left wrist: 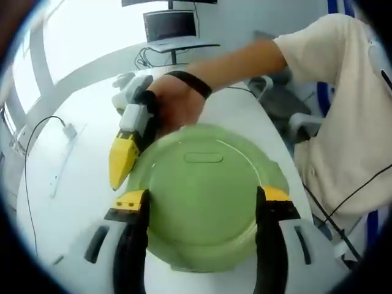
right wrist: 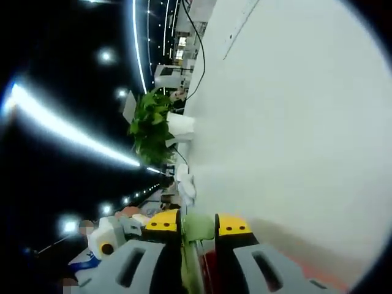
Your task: Open container latches remove lid place lid upside down on tabletop take tomato from container place on tabletop
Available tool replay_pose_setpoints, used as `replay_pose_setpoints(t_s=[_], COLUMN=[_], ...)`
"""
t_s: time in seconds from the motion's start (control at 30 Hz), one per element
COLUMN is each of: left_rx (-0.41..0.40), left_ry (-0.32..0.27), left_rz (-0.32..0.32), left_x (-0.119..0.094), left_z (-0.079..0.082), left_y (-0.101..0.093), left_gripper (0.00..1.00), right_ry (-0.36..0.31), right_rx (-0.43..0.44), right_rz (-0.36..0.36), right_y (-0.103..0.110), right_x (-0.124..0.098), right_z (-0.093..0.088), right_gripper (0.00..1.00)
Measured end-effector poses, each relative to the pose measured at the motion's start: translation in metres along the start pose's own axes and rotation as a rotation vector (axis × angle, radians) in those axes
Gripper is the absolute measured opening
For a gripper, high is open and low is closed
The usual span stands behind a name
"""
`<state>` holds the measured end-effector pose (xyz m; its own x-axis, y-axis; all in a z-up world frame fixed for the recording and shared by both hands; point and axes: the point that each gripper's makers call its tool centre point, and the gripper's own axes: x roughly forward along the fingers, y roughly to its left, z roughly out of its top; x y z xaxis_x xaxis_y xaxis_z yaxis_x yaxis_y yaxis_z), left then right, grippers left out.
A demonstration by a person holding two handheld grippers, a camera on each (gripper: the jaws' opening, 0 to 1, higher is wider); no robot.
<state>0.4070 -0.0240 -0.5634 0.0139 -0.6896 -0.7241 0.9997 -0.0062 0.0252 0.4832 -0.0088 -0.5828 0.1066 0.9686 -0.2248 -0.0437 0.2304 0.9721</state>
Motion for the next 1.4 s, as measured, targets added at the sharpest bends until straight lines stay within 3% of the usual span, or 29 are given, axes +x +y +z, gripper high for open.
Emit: replay_pose_setpoints(t_s=[0.1,0.37,0.97,1.07,1.4], left_rx=[-0.001,-0.001,-0.003,0.000,-0.003], left_ry=[-0.005,-0.014,-0.022,-0.019,-0.031], left_rz=[0.000,0.000,0.004,0.004,0.004], left_x=[0.000,-0.001,-0.002,-0.002,-0.003], left_z=[-0.001,-0.001,-0.002,-0.002,-0.003], left_y=[0.001,0.003,0.003,0.003,0.003], left_gripper=[0.65,0.64,0.64,0.64,0.64], right_ry=[0.012,0.050,0.011,0.066,0.089], right_rx=[-0.001,0.057,0.002,0.074,-0.017], right_rz=[0.013,0.040,-0.038,0.013,0.021], right_y=[-0.002,-0.001,0.002,0.000,0.000], right_x=[0.001,0.006,0.009,0.008,0.006], right_z=[0.007,0.006,-0.002,0.001,0.006], right_gripper=[0.17,0.16,0.12,0.14,0.16])
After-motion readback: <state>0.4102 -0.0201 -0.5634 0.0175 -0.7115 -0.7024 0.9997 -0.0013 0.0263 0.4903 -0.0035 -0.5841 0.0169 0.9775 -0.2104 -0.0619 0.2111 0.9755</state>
